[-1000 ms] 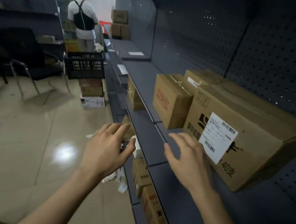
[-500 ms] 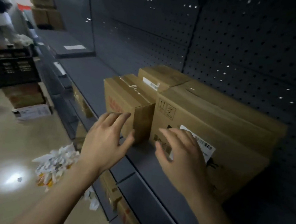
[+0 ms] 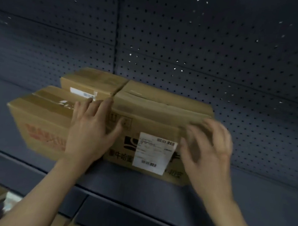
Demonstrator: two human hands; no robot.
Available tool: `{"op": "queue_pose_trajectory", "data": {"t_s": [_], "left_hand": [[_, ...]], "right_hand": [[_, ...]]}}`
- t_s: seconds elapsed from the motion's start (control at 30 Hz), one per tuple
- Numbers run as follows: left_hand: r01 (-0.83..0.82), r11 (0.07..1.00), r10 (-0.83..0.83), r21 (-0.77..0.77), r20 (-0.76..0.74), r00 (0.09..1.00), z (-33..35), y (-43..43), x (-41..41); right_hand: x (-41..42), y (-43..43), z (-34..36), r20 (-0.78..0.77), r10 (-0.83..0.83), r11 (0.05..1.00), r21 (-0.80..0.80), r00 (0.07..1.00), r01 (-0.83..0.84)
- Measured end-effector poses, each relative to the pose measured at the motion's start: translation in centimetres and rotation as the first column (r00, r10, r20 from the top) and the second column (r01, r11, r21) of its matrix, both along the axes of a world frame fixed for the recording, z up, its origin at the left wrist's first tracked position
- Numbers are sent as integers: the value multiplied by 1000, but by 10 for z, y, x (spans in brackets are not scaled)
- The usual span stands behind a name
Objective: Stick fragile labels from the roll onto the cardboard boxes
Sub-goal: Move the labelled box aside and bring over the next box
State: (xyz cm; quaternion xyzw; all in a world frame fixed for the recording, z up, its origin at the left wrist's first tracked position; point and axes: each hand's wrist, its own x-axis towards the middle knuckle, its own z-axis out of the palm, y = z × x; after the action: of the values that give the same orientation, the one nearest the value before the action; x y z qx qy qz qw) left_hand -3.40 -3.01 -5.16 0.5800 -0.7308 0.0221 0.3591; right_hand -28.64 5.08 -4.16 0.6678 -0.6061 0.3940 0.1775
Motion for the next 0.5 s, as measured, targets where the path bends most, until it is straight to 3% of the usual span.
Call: {"op": "queue_pose_trajectory", "data": {"t_s": [0.07,0.13,0.23,0.33,0.5], "left_hand": [[25,999,-24,36,-24,999,2,-2,-5],[48,998,-46,47,-41,998,3,-2,-11],[75,994,-66,75,-118,991,3,-1,-17],[117,989,-98,85,-202,975,0,2,-25],[198,980,-183,13,-325,928,-3,15,-45]], "right_hand": [[-8,3,2,56,-121,990,75,991,117],[-14,4,0,168,-202,956,247,965,157],[-18,1,-5,418,-195,913,407,887,9],[-21,-1,-11,574,-127,937,338,809,-93],[-33,16,-11,641,-152,965,260,752,-26]]}}
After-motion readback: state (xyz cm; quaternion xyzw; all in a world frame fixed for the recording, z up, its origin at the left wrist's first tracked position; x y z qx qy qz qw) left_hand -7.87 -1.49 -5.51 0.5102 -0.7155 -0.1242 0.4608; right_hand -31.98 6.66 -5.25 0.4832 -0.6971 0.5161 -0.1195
